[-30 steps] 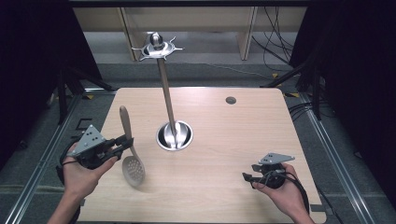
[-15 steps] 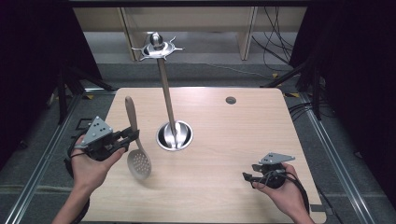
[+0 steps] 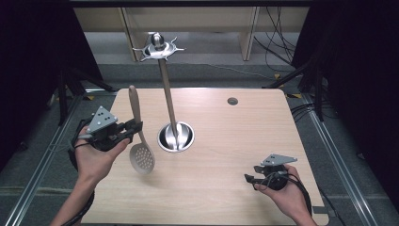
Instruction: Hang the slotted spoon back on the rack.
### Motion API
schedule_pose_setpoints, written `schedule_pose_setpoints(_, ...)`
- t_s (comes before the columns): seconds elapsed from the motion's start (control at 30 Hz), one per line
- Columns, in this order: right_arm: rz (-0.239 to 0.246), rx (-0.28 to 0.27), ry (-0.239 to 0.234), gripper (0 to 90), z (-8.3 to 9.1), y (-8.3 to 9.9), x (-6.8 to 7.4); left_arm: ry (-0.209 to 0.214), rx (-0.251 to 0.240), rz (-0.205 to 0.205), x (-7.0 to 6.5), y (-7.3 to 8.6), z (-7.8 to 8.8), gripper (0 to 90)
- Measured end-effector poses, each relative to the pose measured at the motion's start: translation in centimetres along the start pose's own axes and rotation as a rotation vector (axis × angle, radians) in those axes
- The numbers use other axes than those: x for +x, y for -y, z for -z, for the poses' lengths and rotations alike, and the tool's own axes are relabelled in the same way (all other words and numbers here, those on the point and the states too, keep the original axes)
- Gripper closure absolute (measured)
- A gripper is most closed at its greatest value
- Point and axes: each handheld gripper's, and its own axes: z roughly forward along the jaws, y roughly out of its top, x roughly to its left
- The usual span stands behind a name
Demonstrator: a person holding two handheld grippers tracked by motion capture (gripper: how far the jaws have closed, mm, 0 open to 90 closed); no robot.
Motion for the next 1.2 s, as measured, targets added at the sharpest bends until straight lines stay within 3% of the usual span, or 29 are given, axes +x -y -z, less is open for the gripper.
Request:
schedule_pose_setpoints(0.03,-0.023,-0.001,-0.002,48.0,0.1,0.0,0.2,-0.003,-0.005,0.008,0.0,-0.2,-0.1,75.2)
schedule_pose_setpoints(0.2,-0.017,0.002,-0.004,48.0,0.1,-0.1,0.1,-0.016,-0.016,0.013,0.1,-0.6,-0.2,75.2)
schedule_pose_setpoints(0.23,-0.034,0.007,-0.005,48.0,0.1,0.0,0.3,-0.020,-0.019,0.016,0.1,-0.7,-0.4,75.2)
schedule_pose_setpoints(0.47,0.001,-0.005,0.002,48.0,0.0,0.0,0.0,-0.030,-0.021,0.020,0.0,-1.2,-0.9,75.1)
schedule_pose_setpoints(0.63,-0.020,-0.002,-0.003,48.0,0.0,0.0,0.2,-0.030,-0.016,0.013,-0.1,-1.6,-1.1,75.2)
schedule_pose_setpoints(0.8,0.004,-0.009,0.003,48.0,0.0,0.0,0.0,-0.026,-0.006,0.011,0.0,-2.3,-1.4,75.2)
schedule_pose_setpoints(0.9,-0.036,0.000,-0.004,48.0,0.1,0.0,0.3,-0.029,-0.002,0.011,0.2,-2.7,-1.5,75.2)
schedule_pose_setpoints(1.03,-0.016,-0.008,-0.001,48.0,0.0,0.0,0.1,-0.027,-0.006,0.011,0.4,-3.0,-1.6,75.2)
schedule_pose_setpoints(1.2,-0.028,-0.002,-0.004,48.0,0.1,0.0,0.2,-0.025,-0.002,0.012,0.5,-3.5,-1.7,75.2)
